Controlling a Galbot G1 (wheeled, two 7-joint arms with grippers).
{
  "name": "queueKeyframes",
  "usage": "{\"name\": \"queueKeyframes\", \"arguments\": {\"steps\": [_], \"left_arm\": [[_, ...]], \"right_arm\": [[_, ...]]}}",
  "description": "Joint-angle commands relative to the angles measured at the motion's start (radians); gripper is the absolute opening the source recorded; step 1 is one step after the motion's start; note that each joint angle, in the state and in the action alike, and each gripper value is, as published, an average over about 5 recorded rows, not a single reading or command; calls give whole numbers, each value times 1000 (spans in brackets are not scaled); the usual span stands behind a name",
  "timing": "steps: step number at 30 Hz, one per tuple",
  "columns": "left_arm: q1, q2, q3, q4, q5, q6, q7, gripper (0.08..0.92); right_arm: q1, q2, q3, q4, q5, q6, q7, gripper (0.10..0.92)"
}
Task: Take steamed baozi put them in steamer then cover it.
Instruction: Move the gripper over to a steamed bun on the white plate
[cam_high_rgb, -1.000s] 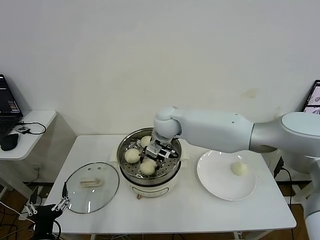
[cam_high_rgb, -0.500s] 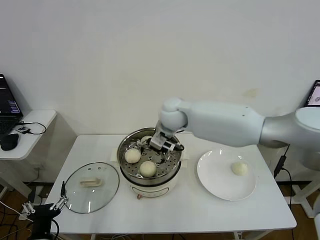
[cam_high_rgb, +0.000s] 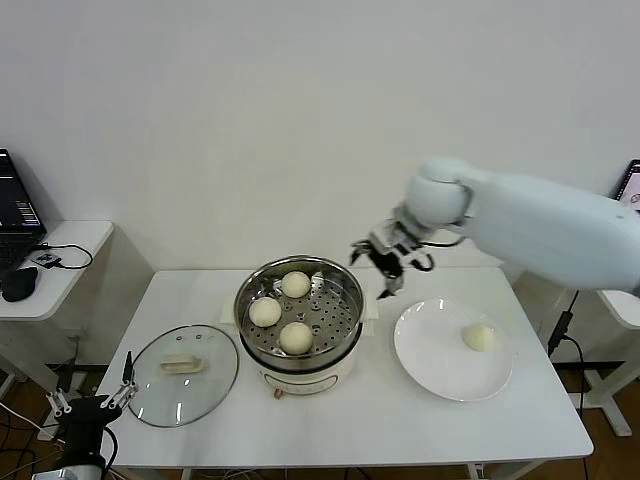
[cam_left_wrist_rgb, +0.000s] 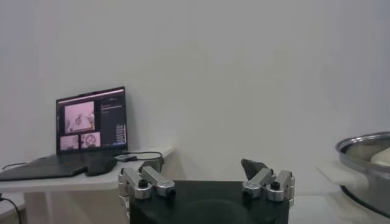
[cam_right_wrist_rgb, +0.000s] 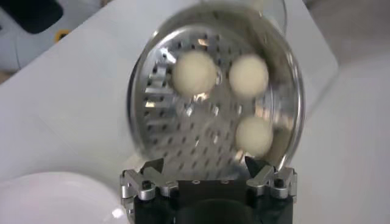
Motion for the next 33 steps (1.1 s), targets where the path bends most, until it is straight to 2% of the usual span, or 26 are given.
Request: {"name": "queueKeyframes", "arguments": {"steps": [1,12,33], "left_arm": [[-11,8,9,4,4,7,2,823],[8,10,-2,-20,18,20,5,823],[26,-3,-19,-29,29,19,4,823]], "right_arm": [[-218,-350,156,69,-132,-104,-22,823],[-617,-367,453,-97,-337,-61,6,823],[-708,-83,559,-489,-459,21,66,823]]}}
